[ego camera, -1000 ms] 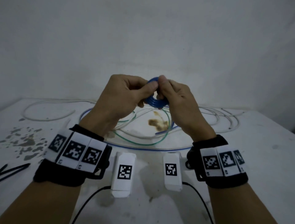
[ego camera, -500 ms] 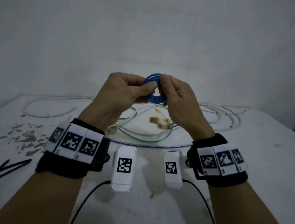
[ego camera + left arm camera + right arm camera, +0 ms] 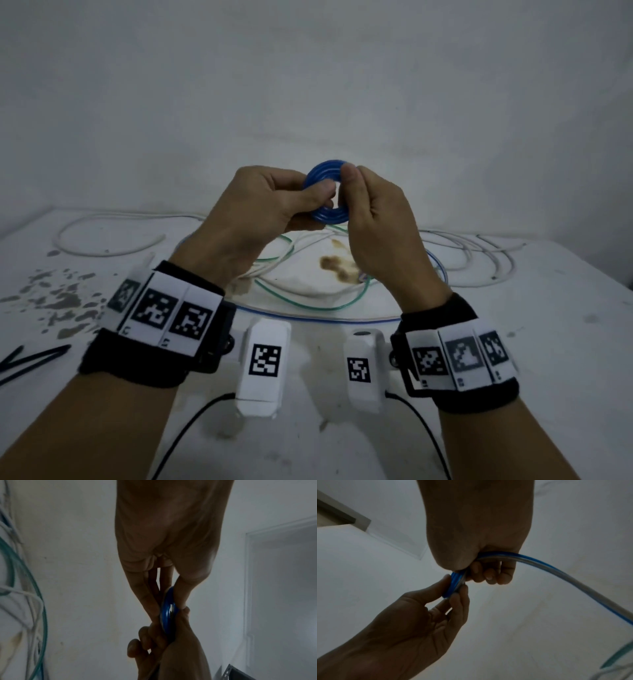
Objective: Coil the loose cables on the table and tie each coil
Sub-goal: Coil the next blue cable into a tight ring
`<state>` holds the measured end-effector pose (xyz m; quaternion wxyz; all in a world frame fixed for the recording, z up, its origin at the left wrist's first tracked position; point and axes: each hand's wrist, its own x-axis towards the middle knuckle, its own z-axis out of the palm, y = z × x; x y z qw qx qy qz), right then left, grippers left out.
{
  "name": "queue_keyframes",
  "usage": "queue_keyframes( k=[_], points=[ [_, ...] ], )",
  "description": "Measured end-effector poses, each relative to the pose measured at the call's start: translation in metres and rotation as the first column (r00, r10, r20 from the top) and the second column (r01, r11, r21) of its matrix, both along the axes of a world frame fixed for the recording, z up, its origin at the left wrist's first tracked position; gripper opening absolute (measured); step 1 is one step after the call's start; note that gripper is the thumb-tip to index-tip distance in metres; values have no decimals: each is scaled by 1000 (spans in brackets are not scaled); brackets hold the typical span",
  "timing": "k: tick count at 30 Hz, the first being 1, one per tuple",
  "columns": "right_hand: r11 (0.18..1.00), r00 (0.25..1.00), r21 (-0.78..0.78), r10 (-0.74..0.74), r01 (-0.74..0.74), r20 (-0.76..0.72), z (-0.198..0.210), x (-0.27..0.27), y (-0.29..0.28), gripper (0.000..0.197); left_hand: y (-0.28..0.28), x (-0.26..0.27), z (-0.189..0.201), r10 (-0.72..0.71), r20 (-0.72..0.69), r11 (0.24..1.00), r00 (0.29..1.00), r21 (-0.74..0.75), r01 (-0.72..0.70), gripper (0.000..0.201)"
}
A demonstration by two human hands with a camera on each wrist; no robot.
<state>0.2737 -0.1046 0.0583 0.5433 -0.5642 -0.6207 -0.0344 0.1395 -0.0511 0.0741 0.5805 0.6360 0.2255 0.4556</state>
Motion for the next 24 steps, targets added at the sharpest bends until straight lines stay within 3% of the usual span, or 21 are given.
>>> queue_keyframes(
  k=[3,5,7,11,14,17,20,22,24],
  points=[
    [997,990,44,62,-56,-126,-1,-6,2,41,-1,2,0,37,67,999,997,-8,-36,27],
    [986,932,106,153,-125,-329,-2,-13,5,45,-3,5,0,42,128,998,991,-58,-35,26],
    [974,871,143,222,-176,-438,-4,-20,8,47,-4,8,0,50,176,994,983,-105,-32,19],
    [971,925,209,180,-114,-334,-7,-22,6,36,-5,8,-1,-10,188,992,982,-122,33,25],
    [988,982,148,78,-52,-175,-6,-10,3,36,-3,2,1,-45,12,998,999,-45,45,32],
    [998,997,44,54,-52,-53,-3,-3,1,39,1,-3,1,76,-135,994,988,89,-64,15],
    [989,969,122,108,-82,-223,-4,-12,4,42,-3,2,2,78,-7,997,997,31,-78,15],
    [977,902,168,186,-129,-389,-5,-22,6,43,-6,7,1,64,118,995,991,-80,-54,18],
    [967,858,191,238,-168,-456,-7,-29,6,39,-8,9,0,33,172,990,985,-141,-9,18]
  ],
)
